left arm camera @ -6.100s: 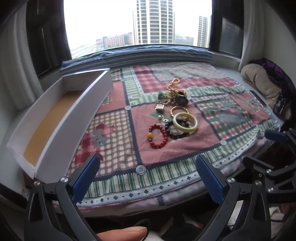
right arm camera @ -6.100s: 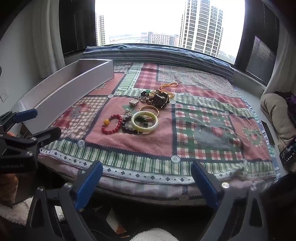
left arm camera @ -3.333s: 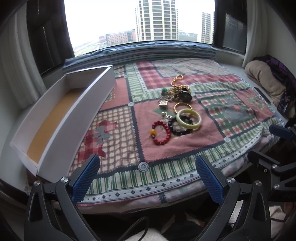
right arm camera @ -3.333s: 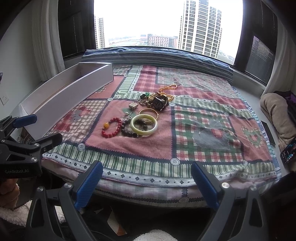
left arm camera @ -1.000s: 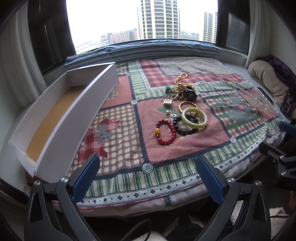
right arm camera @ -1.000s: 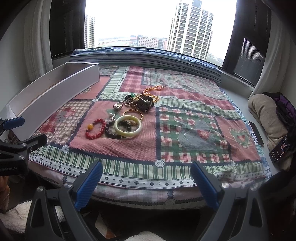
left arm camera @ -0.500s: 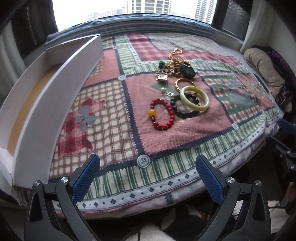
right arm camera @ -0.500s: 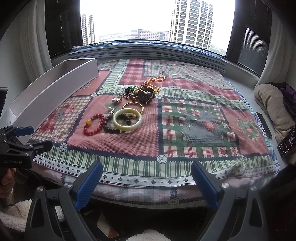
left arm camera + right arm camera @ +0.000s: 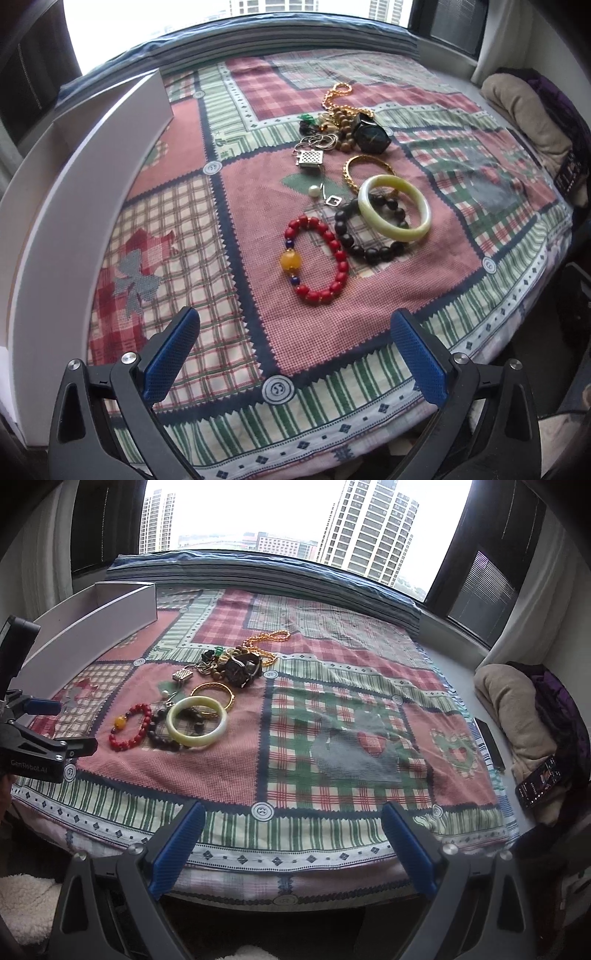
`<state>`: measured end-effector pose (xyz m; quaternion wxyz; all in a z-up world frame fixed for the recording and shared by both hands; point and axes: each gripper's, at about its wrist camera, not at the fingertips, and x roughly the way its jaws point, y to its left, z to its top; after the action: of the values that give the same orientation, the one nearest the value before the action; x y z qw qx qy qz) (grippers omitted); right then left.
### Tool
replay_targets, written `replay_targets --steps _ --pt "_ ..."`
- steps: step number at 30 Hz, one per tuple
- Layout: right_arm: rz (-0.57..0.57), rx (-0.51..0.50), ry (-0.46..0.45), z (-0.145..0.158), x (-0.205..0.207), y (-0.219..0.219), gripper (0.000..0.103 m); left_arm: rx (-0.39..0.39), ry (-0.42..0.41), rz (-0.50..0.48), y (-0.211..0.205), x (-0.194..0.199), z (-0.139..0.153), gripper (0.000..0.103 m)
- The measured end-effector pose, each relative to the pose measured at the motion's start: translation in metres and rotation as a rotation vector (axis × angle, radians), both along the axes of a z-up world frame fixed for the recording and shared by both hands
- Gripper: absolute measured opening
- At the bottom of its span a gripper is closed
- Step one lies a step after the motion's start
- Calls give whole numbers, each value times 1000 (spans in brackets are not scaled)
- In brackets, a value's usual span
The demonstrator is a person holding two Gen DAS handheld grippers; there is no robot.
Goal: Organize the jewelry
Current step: 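Lower the left gripper onto the red bead bracelet and close it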
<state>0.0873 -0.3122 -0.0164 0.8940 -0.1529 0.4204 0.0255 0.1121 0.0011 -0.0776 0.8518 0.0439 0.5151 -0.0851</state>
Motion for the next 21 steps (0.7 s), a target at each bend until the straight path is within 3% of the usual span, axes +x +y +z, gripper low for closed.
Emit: replay_targets --steps 6,13,16,18,21 --pt "3 -6 3 -2 4 -1 98 39 -6 -13 2 1 -3 102" --pt "0 52 47 -11 3 -8 98 15 13 -125 1 20 -13 102" --pt "-3 91 80 -18 1 -8 98 72 0 -136 -6 30 -20 102" --pt "4 104 87 -19 -2 -7 98 93 -1 -94 -4 38 -24 93" --pt "16 115 86 -20 -7 -6 98 40 40 -23 6 47 -31 79"
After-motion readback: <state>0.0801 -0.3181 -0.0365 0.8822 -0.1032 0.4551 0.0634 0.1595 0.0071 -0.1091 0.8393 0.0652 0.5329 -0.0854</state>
